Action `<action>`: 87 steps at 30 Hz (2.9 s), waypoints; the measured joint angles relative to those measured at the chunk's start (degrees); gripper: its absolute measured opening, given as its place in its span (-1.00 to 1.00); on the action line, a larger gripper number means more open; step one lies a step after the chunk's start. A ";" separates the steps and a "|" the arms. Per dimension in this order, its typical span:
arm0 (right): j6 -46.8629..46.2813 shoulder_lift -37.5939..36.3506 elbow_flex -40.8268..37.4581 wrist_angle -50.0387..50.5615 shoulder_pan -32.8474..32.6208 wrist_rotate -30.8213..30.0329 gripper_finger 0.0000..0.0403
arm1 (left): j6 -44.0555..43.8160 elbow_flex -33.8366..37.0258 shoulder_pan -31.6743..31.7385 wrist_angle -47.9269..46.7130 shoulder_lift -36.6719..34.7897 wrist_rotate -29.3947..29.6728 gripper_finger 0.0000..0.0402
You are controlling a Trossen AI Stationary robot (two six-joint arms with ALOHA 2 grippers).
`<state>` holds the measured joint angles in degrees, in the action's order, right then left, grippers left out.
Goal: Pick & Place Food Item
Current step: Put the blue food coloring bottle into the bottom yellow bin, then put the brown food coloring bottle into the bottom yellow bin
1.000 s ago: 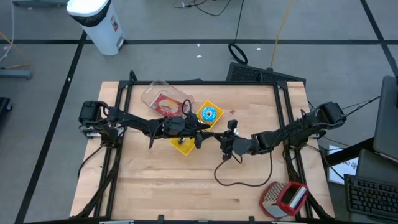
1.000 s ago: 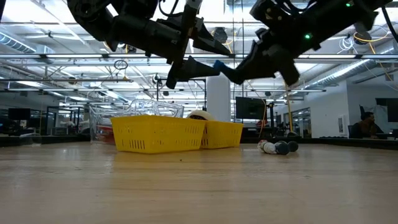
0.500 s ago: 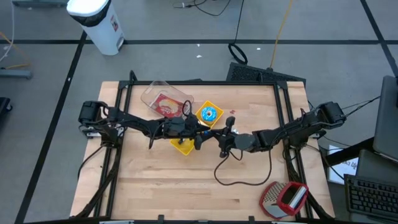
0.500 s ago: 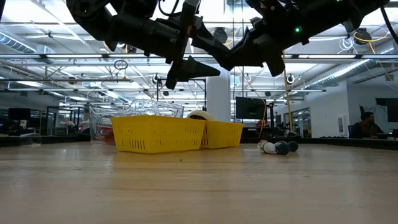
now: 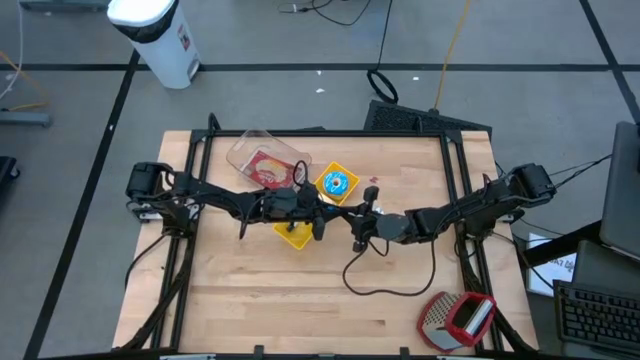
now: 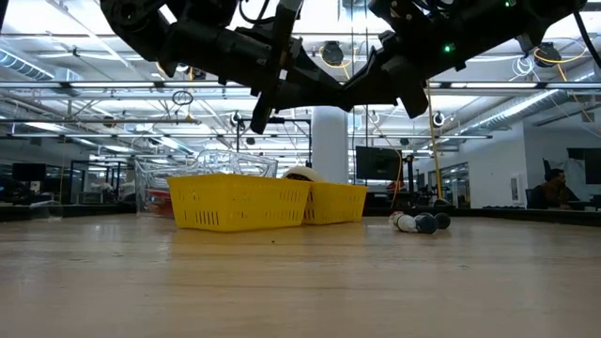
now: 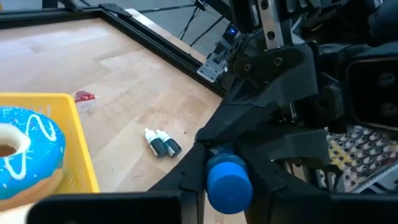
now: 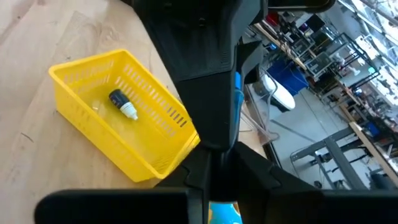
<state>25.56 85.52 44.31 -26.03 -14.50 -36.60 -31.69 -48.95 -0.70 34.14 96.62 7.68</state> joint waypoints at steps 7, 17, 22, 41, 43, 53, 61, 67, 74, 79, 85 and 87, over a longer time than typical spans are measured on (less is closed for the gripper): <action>-9.80 -0.77 0.24 1.25 -0.85 -5.11 -0.56 | 4.68 -0.11 0.27 -4.50 -3.05 -0.45 -0.68; -12.71 -5.67 0.09 6.08 -2.57 -6.73 -0.29 | 3.78 0.36 -2.43 -29.20 -10.38 12.00 -0.74; -14.93 -7.82 0.09 9.40 -2.54 -6.78 -0.29 | -0.94 5.52 -7.22 -30.08 -10.12 24.05 -0.75; -15.94 -8.22 0.07 9.76 -1.99 -6.84 -0.33 | -4.26 13.11 -11.98 -23.63 -10.05 28.17 -0.59; -16.21 -8.22 0.07 9.78 -1.99 -6.84 -0.31 | -4.33 13.11 -11.97 -23.56 -10.05 27.93 -0.55; -18.92 -8.25 0.07 13.37 -2.23 -6.84 -0.26 | -3.02 13.11 -11.97 -23.57 -10.05 27.87 0.07; -38.68 -9.03 0.02 34.88 -2.37 -6.71 -0.21 | -3.01 13.11 -11.97 -23.42 -10.05 27.87 0.41; -51.19 -8.76 -2.44 47.53 -1.54 -2.76 -0.14 | -3.07 13.11 -11.97 -23.24 -10.05 27.87 0.47; -51.67 -8.77 -11.33 40.66 1.66 10.03 -0.13 | -3.04 13.11 -11.75 -22.73 -10.03 28.17 0.42; -53.67 -8.98 -16.13 33.58 4.90 11.66 -0.09 | -3.08 13.11 -10.67 -21.98 -10.03 28.17 0.40; -52.55 -9.01 -20.46 22.65 7.59 17.74 0.10 | -3.10 13.09 -9.67 -21.80 -10.01 27.62 0.43; -52.44 -9.07 -21.32 21.04 8.17 18.60 0.17 | -3.10 13.09 -9.43 -21.80 -10.01 26.71 0.42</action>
<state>-26.88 76.44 23.00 -4.99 -6.33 -18.01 -34.79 -35.86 -10.13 12.34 86.61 34.39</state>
